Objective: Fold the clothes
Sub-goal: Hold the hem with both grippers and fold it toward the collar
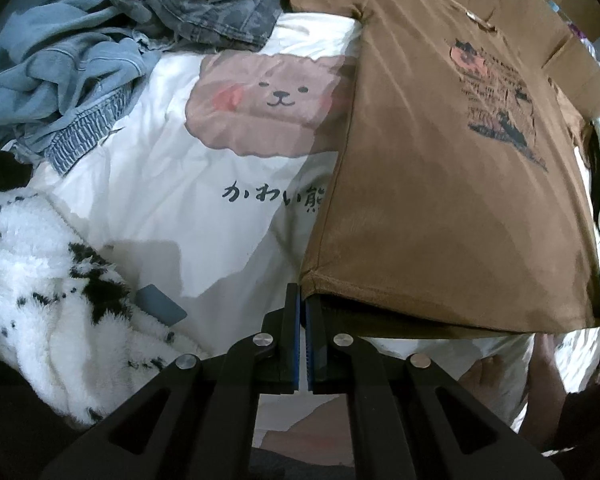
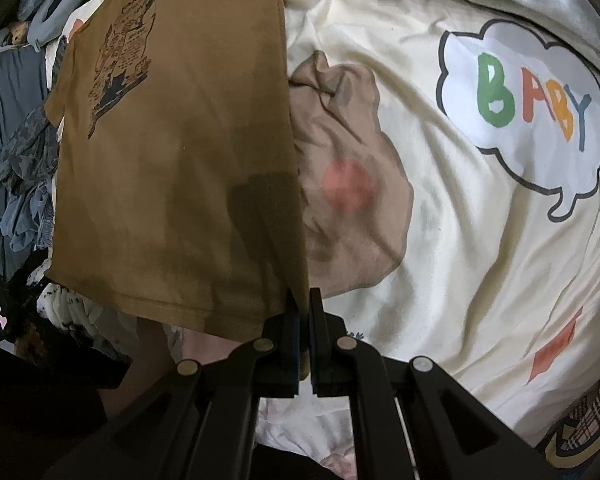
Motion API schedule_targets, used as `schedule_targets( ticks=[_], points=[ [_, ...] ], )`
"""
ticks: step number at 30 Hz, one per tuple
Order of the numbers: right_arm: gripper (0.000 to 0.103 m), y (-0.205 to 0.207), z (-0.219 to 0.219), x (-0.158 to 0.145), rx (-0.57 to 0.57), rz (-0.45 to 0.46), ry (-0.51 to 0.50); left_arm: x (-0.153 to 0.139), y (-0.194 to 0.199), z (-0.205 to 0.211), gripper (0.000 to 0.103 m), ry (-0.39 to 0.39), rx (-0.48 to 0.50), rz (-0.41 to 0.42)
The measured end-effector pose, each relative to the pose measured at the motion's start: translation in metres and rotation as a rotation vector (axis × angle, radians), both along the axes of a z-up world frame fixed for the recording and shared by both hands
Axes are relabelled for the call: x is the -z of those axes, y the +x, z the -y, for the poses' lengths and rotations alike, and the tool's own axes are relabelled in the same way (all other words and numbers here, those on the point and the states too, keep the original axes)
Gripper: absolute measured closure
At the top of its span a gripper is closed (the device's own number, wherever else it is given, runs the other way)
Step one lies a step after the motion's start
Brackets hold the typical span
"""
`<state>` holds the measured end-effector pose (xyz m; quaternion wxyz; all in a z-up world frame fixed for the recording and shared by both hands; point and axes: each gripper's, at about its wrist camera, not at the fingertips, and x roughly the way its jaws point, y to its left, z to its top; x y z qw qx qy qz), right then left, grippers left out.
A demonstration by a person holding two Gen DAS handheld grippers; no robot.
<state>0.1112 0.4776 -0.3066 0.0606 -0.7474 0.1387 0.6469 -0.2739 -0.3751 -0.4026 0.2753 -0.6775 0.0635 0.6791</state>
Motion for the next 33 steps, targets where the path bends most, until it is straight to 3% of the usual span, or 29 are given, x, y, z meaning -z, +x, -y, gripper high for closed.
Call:
schedule_targets(
  ticks=[21,26,33],
  points=[
    [0.1,0.004,-0.011,0.05,0.012,0.034,0.013,0.07,0.01,-0.02,0.101,-0.098,0.186,0.082],
    [0.095,0.013,-0.017,0.046,0.039,0.006,0.002,0.072,0.013,-0.018,0.097,-0.102,0.231,0.105],
    [0.09,0.035,-0.028,0.021,0.078,-0.063,-0.015,0.046,0.015,-0.003,0.096,-0.085,0.284,0.135]
  ],
)
